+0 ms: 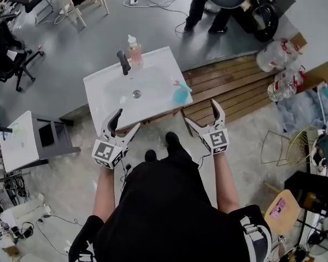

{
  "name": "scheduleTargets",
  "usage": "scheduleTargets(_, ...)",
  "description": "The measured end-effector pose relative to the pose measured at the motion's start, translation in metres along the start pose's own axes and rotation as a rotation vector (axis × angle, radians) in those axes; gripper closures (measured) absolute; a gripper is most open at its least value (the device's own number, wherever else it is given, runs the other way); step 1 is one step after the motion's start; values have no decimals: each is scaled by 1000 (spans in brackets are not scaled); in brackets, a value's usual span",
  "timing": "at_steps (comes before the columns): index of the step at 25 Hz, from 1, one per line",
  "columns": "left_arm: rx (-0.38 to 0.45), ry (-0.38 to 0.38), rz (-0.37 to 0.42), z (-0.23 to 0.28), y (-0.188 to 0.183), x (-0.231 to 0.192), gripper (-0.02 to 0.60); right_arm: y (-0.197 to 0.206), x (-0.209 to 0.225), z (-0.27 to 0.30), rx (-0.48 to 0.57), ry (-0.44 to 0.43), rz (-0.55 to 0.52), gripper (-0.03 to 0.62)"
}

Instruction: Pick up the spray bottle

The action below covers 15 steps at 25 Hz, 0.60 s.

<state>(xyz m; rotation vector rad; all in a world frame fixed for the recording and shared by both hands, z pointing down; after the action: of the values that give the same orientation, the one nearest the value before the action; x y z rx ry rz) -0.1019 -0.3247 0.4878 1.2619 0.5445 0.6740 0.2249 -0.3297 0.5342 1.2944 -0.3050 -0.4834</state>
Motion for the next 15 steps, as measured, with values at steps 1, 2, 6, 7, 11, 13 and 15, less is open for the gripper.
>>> scheduleTargets(1, -4, -23, -1, 7, -1, -2, 261, -2, 11, 9, 3, -18, -13, 46)
scheduleTargets(2, -13, -43, 1, 14, -1, -4, 261, -3, 20, 19, 6, -37, -23, 46)
scheduleTargets(6, -36, -109, 0, 32, -3, -5, 259, 6, 50, 49, -5, -97, -36, 48)
scheduleTargets(7, -37, -128, -7, 34, -4, -4, 259, 9, 55, 55, -9, -111, -30, 48)
scheduleTargets(11, -38, -205, -43, 43, -1, -5, 259, 19, 72, 78, -22, -175, -5, 48)
scheduleTargets(13, -36, -232, -54, 50, 1, -7, 259, 24, 78, 92, -29, -205, -6, 48)
scheduleTargets(15, -39, -254, -62, 57, 3, -6, 259, 33, 83, 103, -50, -238, -5, 49)
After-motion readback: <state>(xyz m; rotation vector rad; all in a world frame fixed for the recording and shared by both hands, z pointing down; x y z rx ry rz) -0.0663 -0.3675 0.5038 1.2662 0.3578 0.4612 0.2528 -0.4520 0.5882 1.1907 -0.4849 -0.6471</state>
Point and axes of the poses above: the fingertips, and each gripper's own axes: z forward along the fingers, x to its right, y out of its underside, the point moved 7 cm from there along -z, backward along the fingers, and after that the axes turned 4 degrees about z, right-handed, at the moved point
